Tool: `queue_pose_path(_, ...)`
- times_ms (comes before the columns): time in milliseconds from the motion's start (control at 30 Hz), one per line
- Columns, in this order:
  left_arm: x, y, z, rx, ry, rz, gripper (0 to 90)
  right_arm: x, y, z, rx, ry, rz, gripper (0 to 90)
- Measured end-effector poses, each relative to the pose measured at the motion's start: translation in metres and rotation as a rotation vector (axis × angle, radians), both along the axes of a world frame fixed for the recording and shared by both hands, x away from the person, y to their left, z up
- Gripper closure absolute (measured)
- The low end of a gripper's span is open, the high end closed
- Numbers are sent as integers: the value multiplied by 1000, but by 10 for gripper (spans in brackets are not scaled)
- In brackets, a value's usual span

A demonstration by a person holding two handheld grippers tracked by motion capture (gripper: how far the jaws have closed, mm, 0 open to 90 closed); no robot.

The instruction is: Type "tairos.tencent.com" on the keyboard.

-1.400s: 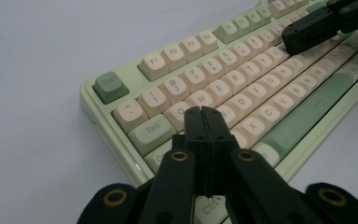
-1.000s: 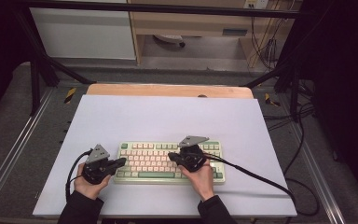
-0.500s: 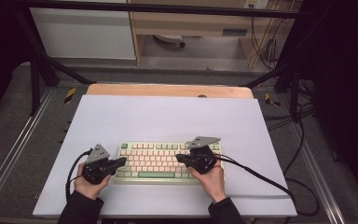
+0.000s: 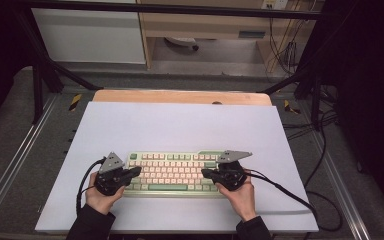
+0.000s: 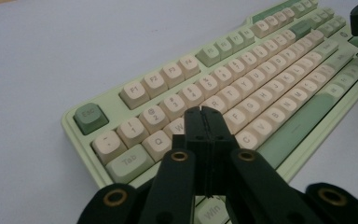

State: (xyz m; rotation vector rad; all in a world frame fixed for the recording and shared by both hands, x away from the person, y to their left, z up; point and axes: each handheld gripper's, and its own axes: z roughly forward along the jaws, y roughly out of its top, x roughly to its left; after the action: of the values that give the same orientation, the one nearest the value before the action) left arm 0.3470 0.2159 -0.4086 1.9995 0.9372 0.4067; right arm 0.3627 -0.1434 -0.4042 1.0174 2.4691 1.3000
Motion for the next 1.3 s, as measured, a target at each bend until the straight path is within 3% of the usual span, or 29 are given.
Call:
queue_pose_path(700,21,-44,-10,51,24,-37,900,-9,-19,-7,12,2,-18,900)
queue_pose_path(1300,32,-53,-21,65,35,-28,900,-9,-18,-10,15,4,-13,900)
